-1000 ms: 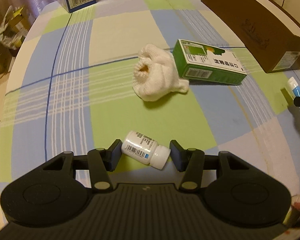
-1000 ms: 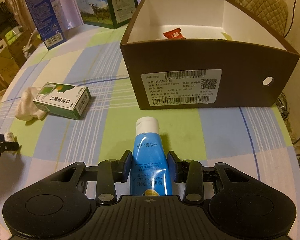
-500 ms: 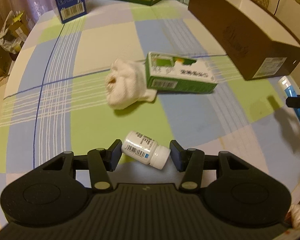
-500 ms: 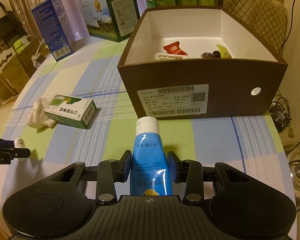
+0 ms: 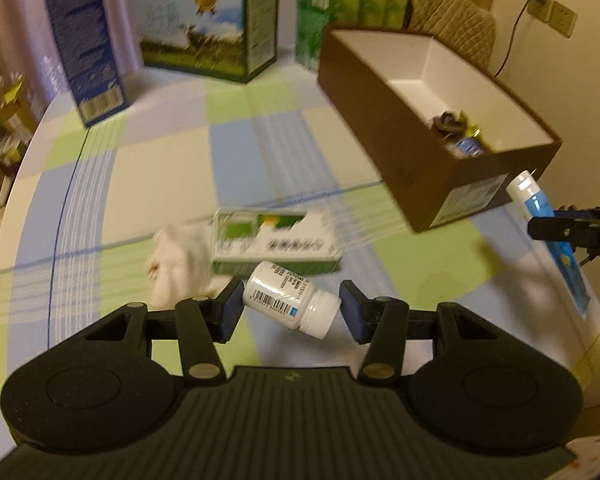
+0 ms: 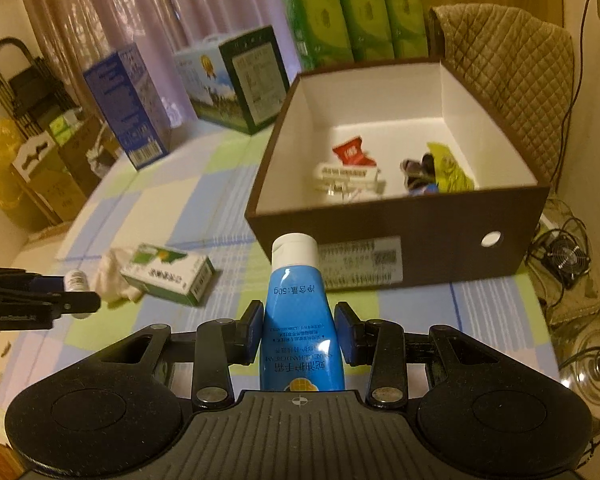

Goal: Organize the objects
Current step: 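Carry the blue tube and white pill bottle with both tools into the box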

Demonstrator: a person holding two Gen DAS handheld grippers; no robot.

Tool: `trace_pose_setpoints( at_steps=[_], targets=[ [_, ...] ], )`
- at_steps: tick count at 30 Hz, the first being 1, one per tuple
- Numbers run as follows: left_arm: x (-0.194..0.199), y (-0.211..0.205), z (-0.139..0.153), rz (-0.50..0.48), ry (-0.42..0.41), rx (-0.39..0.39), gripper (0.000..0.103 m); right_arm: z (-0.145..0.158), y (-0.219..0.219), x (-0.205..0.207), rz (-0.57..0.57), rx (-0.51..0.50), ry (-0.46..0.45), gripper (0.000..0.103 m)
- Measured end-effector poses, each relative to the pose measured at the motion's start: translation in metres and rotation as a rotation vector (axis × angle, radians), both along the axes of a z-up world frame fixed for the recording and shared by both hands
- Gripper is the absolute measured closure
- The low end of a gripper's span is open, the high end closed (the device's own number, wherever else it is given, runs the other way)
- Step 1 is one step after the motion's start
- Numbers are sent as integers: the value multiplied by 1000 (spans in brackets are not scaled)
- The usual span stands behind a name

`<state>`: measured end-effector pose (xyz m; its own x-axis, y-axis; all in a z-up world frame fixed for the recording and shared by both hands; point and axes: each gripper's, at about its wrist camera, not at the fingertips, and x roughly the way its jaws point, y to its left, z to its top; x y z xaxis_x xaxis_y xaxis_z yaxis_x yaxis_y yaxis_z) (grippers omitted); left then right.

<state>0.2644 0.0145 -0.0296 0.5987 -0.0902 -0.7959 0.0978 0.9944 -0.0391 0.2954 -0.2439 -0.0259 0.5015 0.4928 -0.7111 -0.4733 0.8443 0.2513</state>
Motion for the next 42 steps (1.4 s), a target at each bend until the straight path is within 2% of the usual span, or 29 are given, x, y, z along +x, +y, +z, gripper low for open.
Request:
trace_pose_setpoints(
  at_steps=[14,23,33,42],
  targets=[
    [53,-72,42,-112,-116,-16,55,35,-34,34,-26,61,-40,68],
    [97,-115,56,-157,-140,-18,55,46,-47,72,-22,83,-57,68],
    [151,-152,50,-171,-128,-12,55,47,-53,126,-8,94,-56,68],
    [204,-169,33,-165,-84,10,55,36,-49,187,6,58,-47,68]
  ],
)
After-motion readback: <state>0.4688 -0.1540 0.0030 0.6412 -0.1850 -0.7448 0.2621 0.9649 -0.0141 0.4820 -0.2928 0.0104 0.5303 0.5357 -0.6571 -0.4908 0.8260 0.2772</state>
